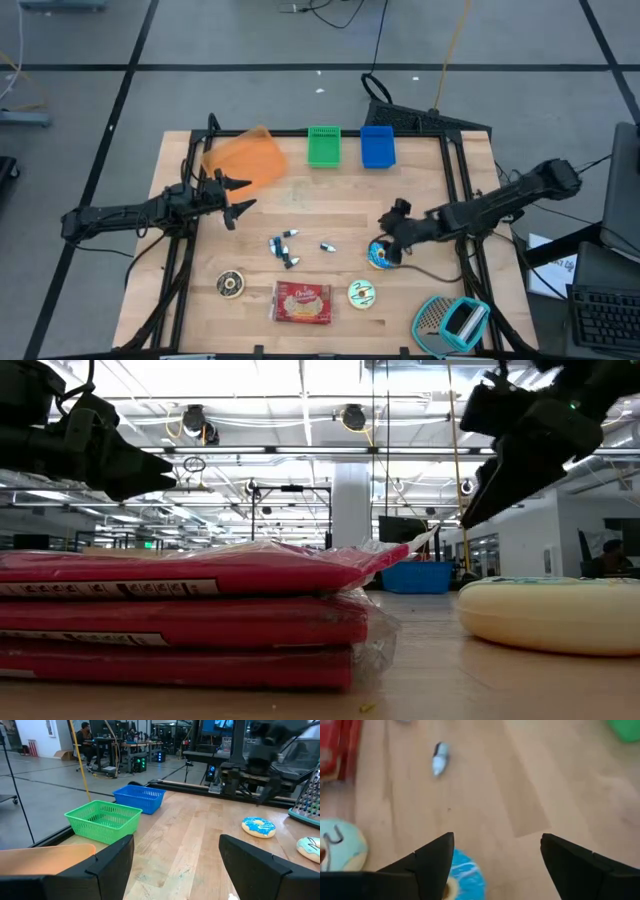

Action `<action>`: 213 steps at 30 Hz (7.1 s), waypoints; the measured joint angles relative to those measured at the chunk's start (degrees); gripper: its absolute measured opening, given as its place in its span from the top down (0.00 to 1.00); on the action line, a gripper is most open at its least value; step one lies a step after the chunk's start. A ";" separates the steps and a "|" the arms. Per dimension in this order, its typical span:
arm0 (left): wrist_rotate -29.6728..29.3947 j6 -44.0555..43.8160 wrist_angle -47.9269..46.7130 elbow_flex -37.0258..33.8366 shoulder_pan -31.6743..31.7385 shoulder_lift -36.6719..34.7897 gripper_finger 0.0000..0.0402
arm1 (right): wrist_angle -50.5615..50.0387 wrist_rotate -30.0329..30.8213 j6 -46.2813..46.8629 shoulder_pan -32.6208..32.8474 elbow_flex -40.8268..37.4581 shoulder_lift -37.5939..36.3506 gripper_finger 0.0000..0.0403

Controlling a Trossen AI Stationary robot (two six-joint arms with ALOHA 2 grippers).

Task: Pick & Place Food Item
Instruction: Put the blue doughnut into the blue bin, then put the light blue doughnut into the blue bin

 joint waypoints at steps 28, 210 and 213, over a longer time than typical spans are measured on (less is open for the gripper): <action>0.00 -0.02 0.01 0.00 -0.01 0.01 0.26 | -15.73 -9.88 16.27 0.70 5.40 12.75 0.31; -0.11 -0.02 0.02 0.00 0.00 0.02 0.26 | 7.19 -33.96 -1.82 2.93 12.96 26.59 0.30; -0.11 -0.02 0.02 0.00 -0.02 0.01 0.26 | 7.03 -34.00 -4.12 1.83 12.96 26.57 0.32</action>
